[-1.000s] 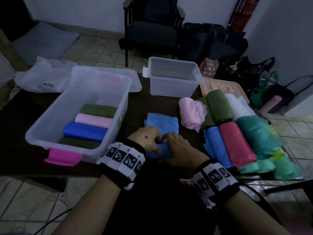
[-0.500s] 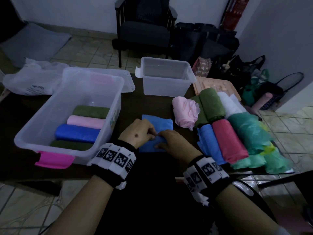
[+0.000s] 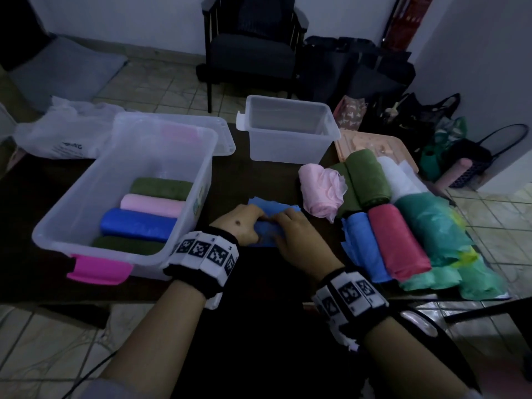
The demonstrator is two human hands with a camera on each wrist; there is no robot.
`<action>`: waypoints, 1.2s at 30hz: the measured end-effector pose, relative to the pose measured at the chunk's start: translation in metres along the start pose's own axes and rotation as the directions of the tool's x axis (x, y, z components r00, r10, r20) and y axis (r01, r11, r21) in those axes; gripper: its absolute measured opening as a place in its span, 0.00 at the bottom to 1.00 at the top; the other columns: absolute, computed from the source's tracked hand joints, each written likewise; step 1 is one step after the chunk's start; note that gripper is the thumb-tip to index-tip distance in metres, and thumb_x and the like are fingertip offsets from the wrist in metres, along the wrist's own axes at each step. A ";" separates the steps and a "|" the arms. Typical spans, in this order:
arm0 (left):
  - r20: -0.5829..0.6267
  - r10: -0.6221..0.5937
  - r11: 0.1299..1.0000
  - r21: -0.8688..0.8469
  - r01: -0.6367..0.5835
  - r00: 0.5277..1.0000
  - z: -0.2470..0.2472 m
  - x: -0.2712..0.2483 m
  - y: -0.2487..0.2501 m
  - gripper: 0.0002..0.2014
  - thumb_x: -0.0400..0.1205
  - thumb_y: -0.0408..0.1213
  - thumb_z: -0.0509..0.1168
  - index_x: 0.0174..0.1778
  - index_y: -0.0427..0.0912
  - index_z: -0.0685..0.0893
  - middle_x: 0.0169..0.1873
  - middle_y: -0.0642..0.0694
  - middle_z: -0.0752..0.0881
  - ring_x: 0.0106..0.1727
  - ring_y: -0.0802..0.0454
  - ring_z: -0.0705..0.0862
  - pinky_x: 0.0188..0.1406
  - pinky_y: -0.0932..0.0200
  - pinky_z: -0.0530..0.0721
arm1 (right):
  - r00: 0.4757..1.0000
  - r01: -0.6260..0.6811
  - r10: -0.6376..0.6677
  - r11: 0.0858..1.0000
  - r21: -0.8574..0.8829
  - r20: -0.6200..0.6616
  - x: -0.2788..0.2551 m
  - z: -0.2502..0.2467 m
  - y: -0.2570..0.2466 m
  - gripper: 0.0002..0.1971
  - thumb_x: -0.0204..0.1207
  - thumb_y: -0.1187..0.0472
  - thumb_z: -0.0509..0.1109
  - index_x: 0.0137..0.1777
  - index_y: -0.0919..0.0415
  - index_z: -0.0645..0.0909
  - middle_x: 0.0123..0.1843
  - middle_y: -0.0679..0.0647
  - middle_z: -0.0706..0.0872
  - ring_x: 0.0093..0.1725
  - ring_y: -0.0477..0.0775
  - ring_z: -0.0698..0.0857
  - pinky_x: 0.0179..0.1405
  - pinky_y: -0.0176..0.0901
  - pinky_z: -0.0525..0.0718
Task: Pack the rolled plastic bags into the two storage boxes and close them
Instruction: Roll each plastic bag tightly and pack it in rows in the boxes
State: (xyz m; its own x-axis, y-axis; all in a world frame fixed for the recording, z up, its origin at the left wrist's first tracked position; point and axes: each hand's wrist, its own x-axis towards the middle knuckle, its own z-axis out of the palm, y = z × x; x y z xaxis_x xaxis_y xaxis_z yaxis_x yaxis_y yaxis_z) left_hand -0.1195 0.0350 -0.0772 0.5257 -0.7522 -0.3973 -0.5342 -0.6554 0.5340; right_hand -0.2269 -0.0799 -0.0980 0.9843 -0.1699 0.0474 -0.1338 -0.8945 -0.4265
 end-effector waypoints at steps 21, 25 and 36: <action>-0.073 -0.007 0.995 -0.098 0.000 0.997 0.009 -0.009 -0.011 0.16 0.74 0.40 0.73 0.58 0.49 0.83 0.63 0.46 0.80 0.64 0.51 0.79 0.68 0.52 0.76 | 0.867 -0.151 0.229 0.967 -0.205 0.442 0.018 -0.015 0.005 0.58 0.54 0.34 0.80 0.79 0.56 0.56 0.71 0.54 0.68 0.71 0.58 0.65 0.69 0.52 0.67; -0.071 -0.018 0.995 -0.101 0.011 0.997 0.007 -0.011 -0.007 0.16 0.77 0.38 0.71 0.61 0.46 0.82 0.64 0.45 0.79 0.63 0.49 0.79 0.67 0.51 0.77 | 0.887 -0.113 0.162 0.984 -0.136 0.433 0.014 -0.013 0.004 0.40 0.60 0.35 0.78 0.66 0.56 0.70 0.55 0.49 0.67 0.58 0.51 0.68 0.60 0.46 0.73; -0.164 -0.064 0.993 -0.113 0.046 0.984 -0.047 -0.033 0.036 0.18 0.84 0.49 0.59 0.59 0.40 0.84 0.57 0.45 0.84 0.58 0.47 0.82 0.62 0.52 0.77 | 0.982 -0.037 0.046 0.998 -0.051 0.185 -0.014 -0.004 -0.006 0.24 0.76 0.42 0.67 0.62 0.60 0.74 0.57 0.57 0.79 0.56 0.56 0.78 0.50 0.44 0.73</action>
State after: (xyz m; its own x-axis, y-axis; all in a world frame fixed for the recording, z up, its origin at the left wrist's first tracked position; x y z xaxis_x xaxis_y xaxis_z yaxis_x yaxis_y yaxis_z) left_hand -0.1250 0.0393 -0.0096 0.6601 -0.6875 -0.3028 -0.4318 -0.6771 0.5960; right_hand -0.2401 -0.0744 -0.0925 0.9813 -0.1313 -0.1405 -0.1760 -0.9073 -0.3817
